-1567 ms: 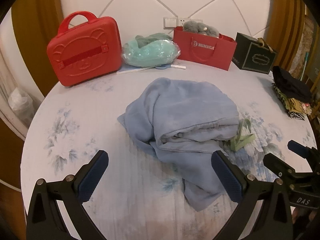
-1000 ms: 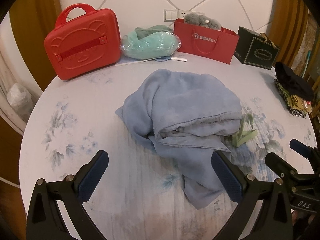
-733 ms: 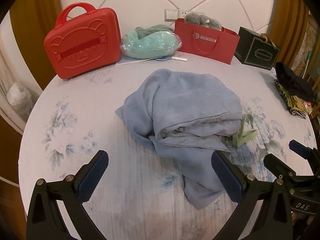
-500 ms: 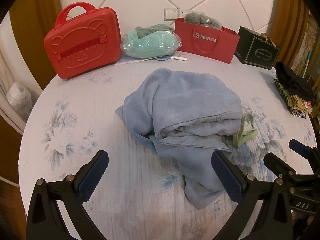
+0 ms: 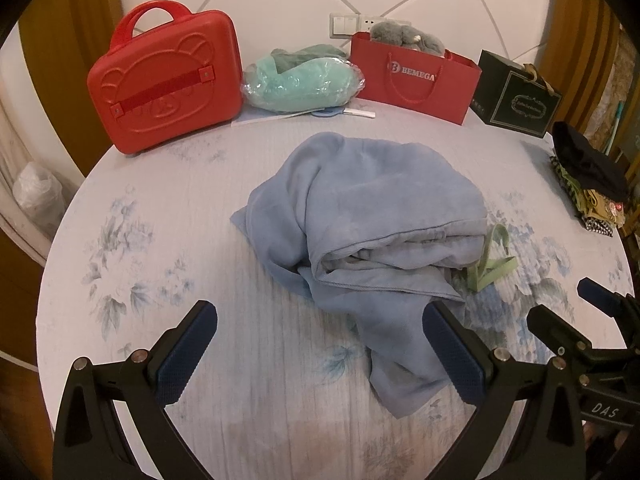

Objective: Fold clothes

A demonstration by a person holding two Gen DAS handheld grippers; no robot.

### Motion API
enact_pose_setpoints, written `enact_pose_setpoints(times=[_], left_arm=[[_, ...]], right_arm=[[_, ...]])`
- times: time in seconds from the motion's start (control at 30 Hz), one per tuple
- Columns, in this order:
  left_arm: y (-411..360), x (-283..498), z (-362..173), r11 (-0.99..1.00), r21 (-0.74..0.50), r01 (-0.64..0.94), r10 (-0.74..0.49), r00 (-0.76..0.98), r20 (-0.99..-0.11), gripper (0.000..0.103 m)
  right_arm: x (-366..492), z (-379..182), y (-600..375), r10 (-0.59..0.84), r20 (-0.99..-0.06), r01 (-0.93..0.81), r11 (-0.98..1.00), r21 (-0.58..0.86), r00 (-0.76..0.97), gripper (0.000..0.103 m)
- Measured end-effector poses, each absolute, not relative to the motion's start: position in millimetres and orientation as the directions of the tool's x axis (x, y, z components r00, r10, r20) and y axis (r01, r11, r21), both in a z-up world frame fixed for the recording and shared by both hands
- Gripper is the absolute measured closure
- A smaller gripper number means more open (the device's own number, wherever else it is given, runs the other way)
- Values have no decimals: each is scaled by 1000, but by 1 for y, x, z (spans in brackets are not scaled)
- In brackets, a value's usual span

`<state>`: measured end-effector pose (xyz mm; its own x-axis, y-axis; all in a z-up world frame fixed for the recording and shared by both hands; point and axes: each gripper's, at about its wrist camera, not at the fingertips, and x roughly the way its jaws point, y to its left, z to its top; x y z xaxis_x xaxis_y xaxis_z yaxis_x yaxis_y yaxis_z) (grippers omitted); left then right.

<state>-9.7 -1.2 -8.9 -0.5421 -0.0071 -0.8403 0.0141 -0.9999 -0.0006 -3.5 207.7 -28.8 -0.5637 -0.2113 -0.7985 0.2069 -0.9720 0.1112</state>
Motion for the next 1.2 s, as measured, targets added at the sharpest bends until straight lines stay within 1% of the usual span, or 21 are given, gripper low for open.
enact_pose_setpoints(times=[0.77,1.07,1.2], left_arm=[[0,-27,-27,-1000,9,-1,-8,-505,-863,0],[5,-66,-36,-999,-30,-41,46,-493,-869,0],[9,-89,-52,-997,-42,-68,69,-466,-882,1]], right_arm=[[-18,-42,208,-215,-824,197,-972,128,-524,0],[-40,-49,214,-227,-837,166,-972,164,-498,0],[-52,-55,218,-246,-850,168,-968,188,-465,0]])
